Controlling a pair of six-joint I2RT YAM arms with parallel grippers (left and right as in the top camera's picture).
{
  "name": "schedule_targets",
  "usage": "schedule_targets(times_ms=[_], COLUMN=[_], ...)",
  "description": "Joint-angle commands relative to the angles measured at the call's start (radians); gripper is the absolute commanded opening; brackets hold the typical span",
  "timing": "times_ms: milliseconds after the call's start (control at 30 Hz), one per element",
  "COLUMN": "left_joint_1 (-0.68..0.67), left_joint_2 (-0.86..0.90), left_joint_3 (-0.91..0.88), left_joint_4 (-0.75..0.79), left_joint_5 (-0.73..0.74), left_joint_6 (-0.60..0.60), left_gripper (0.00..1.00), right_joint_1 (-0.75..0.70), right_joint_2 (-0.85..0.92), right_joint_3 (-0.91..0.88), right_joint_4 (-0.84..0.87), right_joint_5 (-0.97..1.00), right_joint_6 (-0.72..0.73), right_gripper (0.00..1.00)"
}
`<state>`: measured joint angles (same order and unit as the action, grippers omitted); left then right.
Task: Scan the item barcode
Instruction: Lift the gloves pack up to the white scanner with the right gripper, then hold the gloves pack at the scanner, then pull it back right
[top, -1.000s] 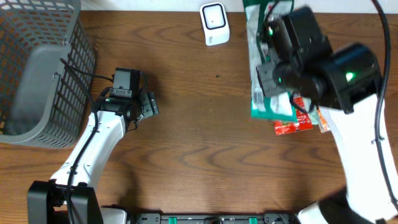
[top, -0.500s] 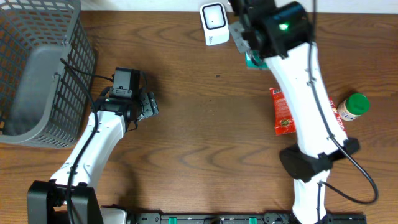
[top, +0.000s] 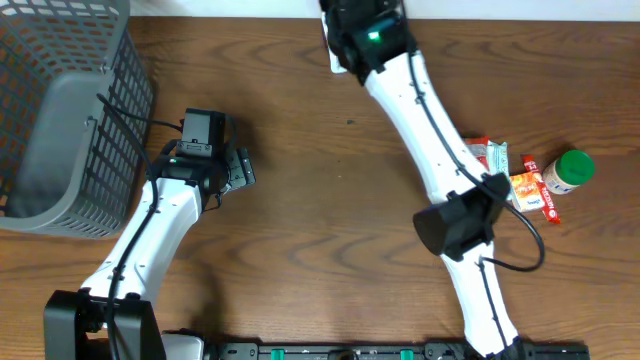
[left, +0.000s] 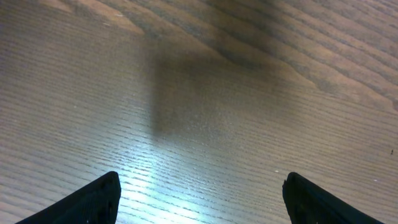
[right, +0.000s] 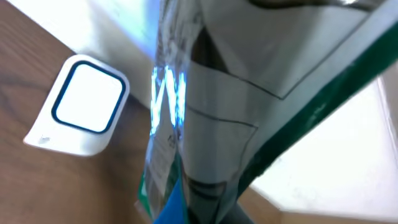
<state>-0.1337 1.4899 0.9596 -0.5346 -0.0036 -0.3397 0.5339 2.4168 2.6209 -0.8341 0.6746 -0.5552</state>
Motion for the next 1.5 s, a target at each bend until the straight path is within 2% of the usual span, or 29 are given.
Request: schedule_targets(times_ms=[0,67,300,367,500,833,1067,1200,1467], left_joint_1=[0.002,0.002,0.002,0.002,0.002,0.002,0.002,0.002,0.002], left_joint_2=[0.0,0.0,0.0,0.0,0.0,0.0,0.0,0.0,0.0], left_joint_3=[0.002,0.002,0.002,0.002,0.002,0.002,0.002,0.002,0.002], left_joint_4=[-0.003,-0.002,-0.003,-0.002,-0.002,-0.002,-0.002,-0.003,-0.003], left_joint_5=[-0.008,-0.008,-0.008,-0.008,-0.008,-0.008,-0.008,-0.008,-0.008], left_joint_6=[0.006,0.006,0.006,0.006,0.006,0.006,0.006,0.006,0.006], left_gripper=[0.84,0.84,0.84,0.84,0.84,0.84,0.84,0.84,0.84], right_joint_1=[0.011,0.011,0.011,0.011,0.013,0.034,0.055,0.06,0.061], right_joint_2=[0.068,0.103,0.235,0.268,0.321,0.383,0.383,0.383,0.369], right_joint_3=[0.016,0.016,0.016,0.016,0.016,0.01,0.01,0.01,0.01], right_joint_4=[0.096,0.186,0.507,0.583,0.645,0.644,0.686,0.685,0.682], right_joint_5=[0.035,0.035,0.047,0.055,0.029,-0.082,-0.081,-0.079,0.003], right_joint_6=[-0.203,-0.251,-0.57,-0.613,-0.613,-0.594,-0.593,-0.526,-0.522], right_gripper=[0.01,0.01,0.01,0.01,0.01,0.01,0.01,0.01,0.01])
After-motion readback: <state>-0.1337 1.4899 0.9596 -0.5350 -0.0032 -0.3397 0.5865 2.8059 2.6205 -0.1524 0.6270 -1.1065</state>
